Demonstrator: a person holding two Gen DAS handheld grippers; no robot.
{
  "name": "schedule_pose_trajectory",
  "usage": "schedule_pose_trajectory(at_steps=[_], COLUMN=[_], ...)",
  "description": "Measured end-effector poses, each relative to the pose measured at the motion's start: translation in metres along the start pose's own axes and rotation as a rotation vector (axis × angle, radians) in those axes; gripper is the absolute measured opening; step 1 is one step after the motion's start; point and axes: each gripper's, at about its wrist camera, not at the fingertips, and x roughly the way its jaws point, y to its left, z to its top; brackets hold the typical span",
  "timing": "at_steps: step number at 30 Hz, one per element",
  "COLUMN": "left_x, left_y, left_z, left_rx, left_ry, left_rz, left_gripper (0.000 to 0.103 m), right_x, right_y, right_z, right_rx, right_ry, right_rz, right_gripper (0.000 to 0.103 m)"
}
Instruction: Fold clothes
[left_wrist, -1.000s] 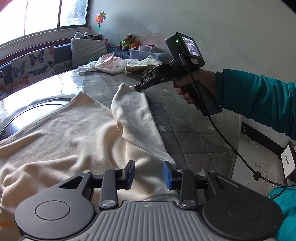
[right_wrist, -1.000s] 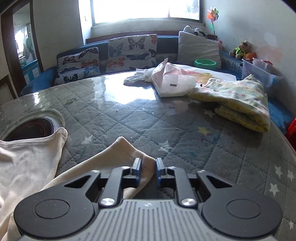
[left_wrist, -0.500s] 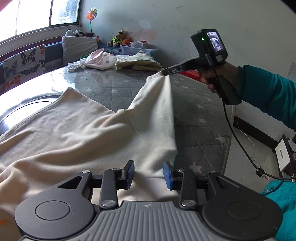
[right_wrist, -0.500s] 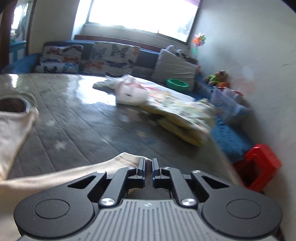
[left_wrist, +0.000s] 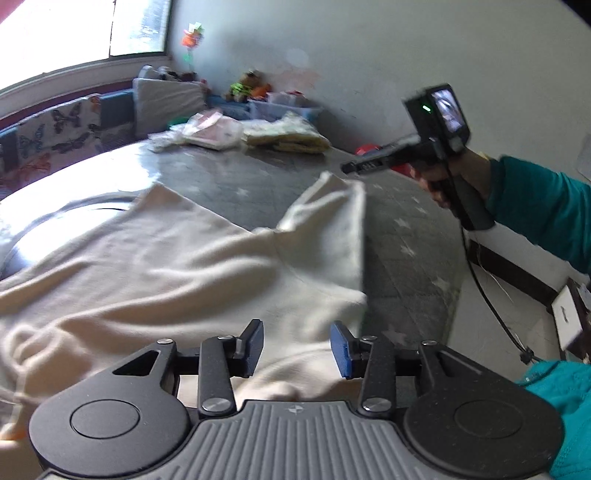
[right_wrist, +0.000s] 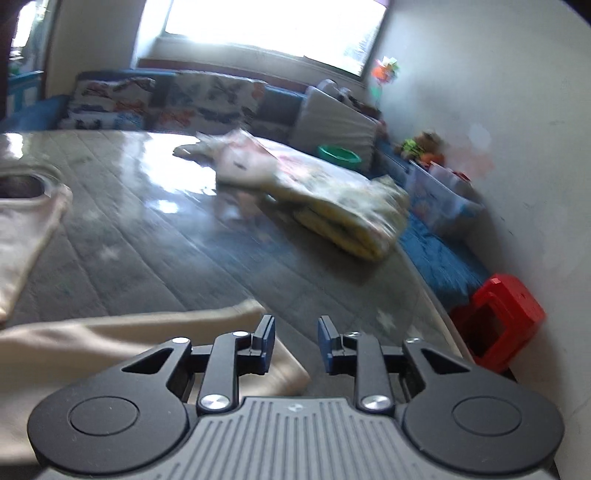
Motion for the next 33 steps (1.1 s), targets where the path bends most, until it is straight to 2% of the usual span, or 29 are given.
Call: schedule_pose_trajectory(at_steps=[3,9,12,16,18,20,30,33], left_x=[-0.011,-0.022,-0.021,-0.014,-0.008,-0.003,0.019,0.022], left_y=[0.029,0.104,0.139,0.181,0.196,0.206,0.239,0.239], left_z=[0.009,0.025,0.030,0.031,0.031,0.031,0.033,0.033], left_rx=[-0.063,-0.222,-0.288,-0.360,-0.384,-0.395,-0.424,-0.407], left_ry=[-0.020,-0.019,-0.014,0.008,0.020,0.031,0.072,0.071], left_rz=[0.126,0.397,0.482,0.553,0.565,0.573,0.579,0.561], left_gripper=[0.047,0.048,0.049,0.050,0.050,0.050,0.050,0.048], right_x=[-0.001,0.003,0.007,0.017,0.023,0.030,0.072,0.082], right_y=[0.014,0.049,0.065,0.093,0.104,0.117,0.160,0.164], right_z=[0.014,0.046,0.059,0.078,0.084,0.089,0.106,0.107], right_rx=[-0.012,-0.018,-0.026,-0.053,-0.065,-0.074,-0.088,-0.068], right_ry=[-0.019,-0.026,-0.025,-0.024,-0.020,-0.012,0.050,0.071], right_rz=[0.075,0.255,0.316,0.386,0.410,0.438,0.507,0.522], right_gripper=[0.037,0.038,0.039,0.044,0.045,0.052,0.051,0.044])
